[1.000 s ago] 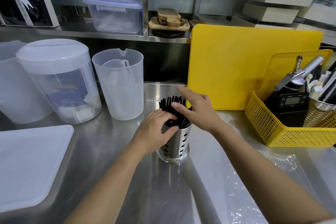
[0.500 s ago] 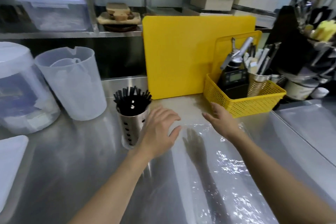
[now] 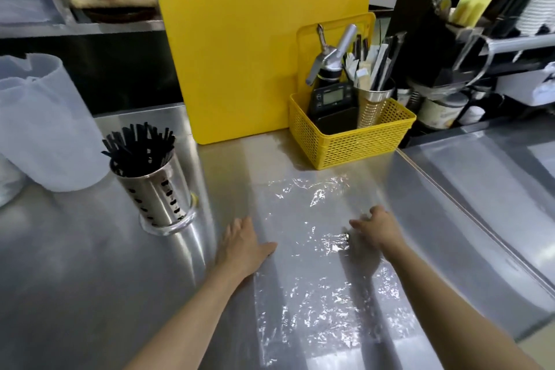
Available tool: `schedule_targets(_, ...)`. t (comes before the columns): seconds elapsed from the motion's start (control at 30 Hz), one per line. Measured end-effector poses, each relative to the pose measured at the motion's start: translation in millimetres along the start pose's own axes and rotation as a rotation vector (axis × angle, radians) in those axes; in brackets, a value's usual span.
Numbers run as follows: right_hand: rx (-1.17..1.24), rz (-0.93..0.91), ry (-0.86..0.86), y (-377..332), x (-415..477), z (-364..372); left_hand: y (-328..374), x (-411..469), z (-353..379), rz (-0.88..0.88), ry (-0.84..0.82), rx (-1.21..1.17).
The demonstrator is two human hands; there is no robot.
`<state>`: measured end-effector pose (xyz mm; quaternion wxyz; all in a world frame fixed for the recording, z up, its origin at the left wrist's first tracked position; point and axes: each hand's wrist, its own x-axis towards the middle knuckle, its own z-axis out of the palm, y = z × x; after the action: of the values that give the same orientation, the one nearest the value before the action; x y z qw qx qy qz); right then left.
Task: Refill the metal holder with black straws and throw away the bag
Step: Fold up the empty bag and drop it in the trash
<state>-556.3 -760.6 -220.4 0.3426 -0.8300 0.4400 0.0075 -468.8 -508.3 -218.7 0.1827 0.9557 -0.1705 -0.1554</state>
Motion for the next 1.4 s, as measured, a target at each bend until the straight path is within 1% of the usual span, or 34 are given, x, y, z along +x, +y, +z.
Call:
schedule_targets(0.07, 0.083, 0.009, -0.032, 7.8, 2.2, -1.7, 4.7, 0.8, 8.7, -0.031, 0.013, 0.078)
schedule_targets(0.1, 0.122, 0.016, -0.048, 10.6, 3.0, -3.3, 7.4, 1.5, 11.1, -0.055, 0.026, 0.057)
schedule_targets(0.17, 0.208, 0.017, -0.098, 15.0, 4.9, -8.1, 10.9, 6.4, 11.5, -0.154, 0.025, -0.118)
schedule_targets(0.23, 0.319, 0.006, -0.194, 18.8, 4.2, -14.5, 10.8, 13.2, 9.2, -0.248, -0.010, -0.269)
schedule_targets(0.33, 0.459, -0.049, -0.318, 22.3, 0.3, -23.3, 5.7, 16.4, 5.5, -0.252, -0.069, -0.346)
schedule_targets(0.4, 0.592, -0.067, -0.346, 24.7, -2.4, -27.1, 3.9, 14.3, 3.1, -0.269, -0.073, -0.580)
schedule_targets(0.47, 0.719, -0.057, -0.367, 29.4, -2.6, -29.9, 2.6, 13.7, -2.5, -0.336, -0.062, -0.870)
schedule_targets(0.53, 0.754, -0.051, -0.439, 33.4, -3.1, -32.4, 1.9, 12.8, -6.0, -0.379, -0.095, -1.137)
schedule_targets(0.57, 0.728, -0.069, -0.480, 34.9, -3.4, -33.0, 2.8, 10.4, -8.8, -0.376, -0.103, -1.185)
schedule_targets(0.67, 0.590, -0.158, -0.535, 35.6, -3.8, -32.6, 2.9, 2.8, -15.2, -0.387, -0.162, -1.202)
schedule_targets(0.73, 0.619, -0.154, -0.551, 35.0, -2.0, -29.7, -1.8, 1.5, -15.3, -0.384, -0.247, -1.160)
schedule_targets(0.8, 0.668, -0.101, -0.573, 34.3, 0.9, -27.0, -5.3, 0.4, -15.0, -0.360, -0.260, -1.076)
schedule_targets(0.87, 0.651, -0.084, -0.582, 33.2, 3.0, -24.6, -6.0, -2.3, -17.6, -0.310, -0.249, -1.010)
schedule_targets(0.97, 0.650, -0.075, -0.575, 33.1, 5.1, -22.9, -6.7, -3.2, -23.1, -0.184, -0.263, -0.915)
schedule_targets(1.07, 0.659, -0.076, -0.578, 36.1, 8.3, -23.5, -8.7, -3.4, -28.5, -0.069, -0.235, -0.871)
schedule_targets(1.13, 0.704, -0.063, -0.593, 40.2, 10.1, -24.6, -12.6, -4.3, -32.6, -0.007, -0.219, -0.914)
schedule_targets(1.27, 0.875, 0.009, -0.635, 44.3, 11.0, -30.3, -17.2, -8.6, -38.2, 0.080, -0.233, -1.068)
schedule_targets(1.33, 0.939, 0.056, -0.632, 45.0, 10.6, -32.4, -15.0, -8.1, -36.6, 0.052, -0.165, -1.111)
schedule_targets(1.4, 0.964, 0.063, -0.654, 45.9, 10.3, -33.9, -10.8, -8.4, -33.7, 0.017, -0.098, -1.103)
